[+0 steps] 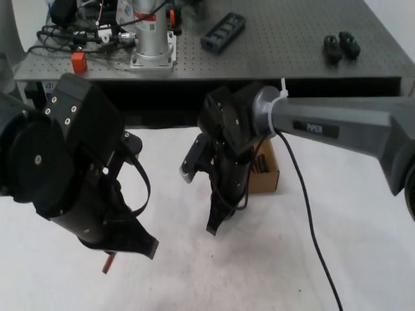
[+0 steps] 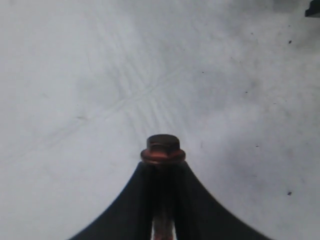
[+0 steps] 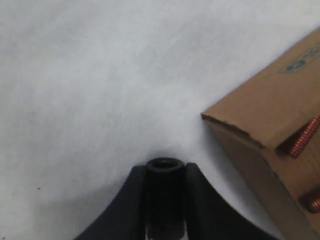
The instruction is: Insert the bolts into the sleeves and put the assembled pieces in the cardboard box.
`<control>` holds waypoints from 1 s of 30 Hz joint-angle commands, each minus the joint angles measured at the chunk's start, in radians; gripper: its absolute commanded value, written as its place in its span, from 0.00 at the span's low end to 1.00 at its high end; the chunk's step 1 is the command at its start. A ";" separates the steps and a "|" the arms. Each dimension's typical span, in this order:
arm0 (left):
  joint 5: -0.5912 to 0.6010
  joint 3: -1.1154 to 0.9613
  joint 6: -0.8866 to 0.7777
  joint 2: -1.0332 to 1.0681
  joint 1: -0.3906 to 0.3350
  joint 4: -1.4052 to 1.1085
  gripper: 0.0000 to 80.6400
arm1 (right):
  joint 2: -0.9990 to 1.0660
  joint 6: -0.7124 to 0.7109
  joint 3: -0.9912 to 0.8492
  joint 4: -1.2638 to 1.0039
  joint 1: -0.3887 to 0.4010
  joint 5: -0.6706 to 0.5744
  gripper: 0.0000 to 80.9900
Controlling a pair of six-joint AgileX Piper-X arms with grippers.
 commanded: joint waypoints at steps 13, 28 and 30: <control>0.650 0.068 -0.340 -0.171 0.003 -0.612 0.01 | -0.727 0.281 0.537 -0.217 -0.204 -0.669 0.02; 0.784 0.174 -0.660 -0.162 0.003 -1.125 0.01 | -0.979 0.747 0.949 -0.982 0.038 -0.767 0.02; 0.784 0.174 -0.660 -0.162 0.003 -1.125 0.01 | -0.979 0.768 0.949 -1.046 0.042 -0.722 0.02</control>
